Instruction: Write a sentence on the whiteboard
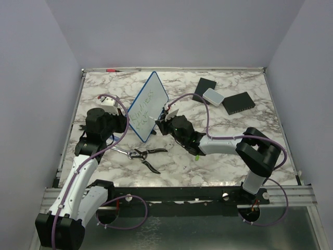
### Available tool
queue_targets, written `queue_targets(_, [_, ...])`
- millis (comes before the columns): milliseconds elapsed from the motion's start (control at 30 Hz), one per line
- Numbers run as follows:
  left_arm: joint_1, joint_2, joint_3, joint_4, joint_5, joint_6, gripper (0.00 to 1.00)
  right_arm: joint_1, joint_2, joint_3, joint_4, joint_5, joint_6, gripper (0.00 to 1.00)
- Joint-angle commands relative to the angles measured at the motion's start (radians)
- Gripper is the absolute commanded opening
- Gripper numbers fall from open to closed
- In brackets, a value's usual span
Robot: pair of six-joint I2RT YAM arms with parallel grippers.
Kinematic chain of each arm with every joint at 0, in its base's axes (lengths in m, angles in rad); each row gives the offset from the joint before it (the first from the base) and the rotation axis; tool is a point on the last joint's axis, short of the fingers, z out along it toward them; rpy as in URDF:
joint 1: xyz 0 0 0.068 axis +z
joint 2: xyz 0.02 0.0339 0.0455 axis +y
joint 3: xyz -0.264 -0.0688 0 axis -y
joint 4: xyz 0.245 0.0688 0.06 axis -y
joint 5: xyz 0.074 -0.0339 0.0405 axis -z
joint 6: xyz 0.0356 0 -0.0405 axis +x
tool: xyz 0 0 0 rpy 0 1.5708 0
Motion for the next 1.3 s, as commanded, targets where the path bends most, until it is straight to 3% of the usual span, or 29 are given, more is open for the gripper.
queue_targets(0, [-0.006,-0.005,-0.008,-0.008,0.008,0.015,0.00,0.001,0.037,-0.012,-0.009,0.017,0.017,0.01])
queue_targets(833, [-0.007,-0.010,-0.008,-0.007,0.009,0.016,0.00,0.000,0.015,0.009,0.068,0.052,-0.008,0.01])
queue_targets(1267, [-0.006,-0.008,-0.008,-0.008,0.008,0.016,0.00,0.000,-0.075,-0.046,0.064,0.083,-0.021,0.01])
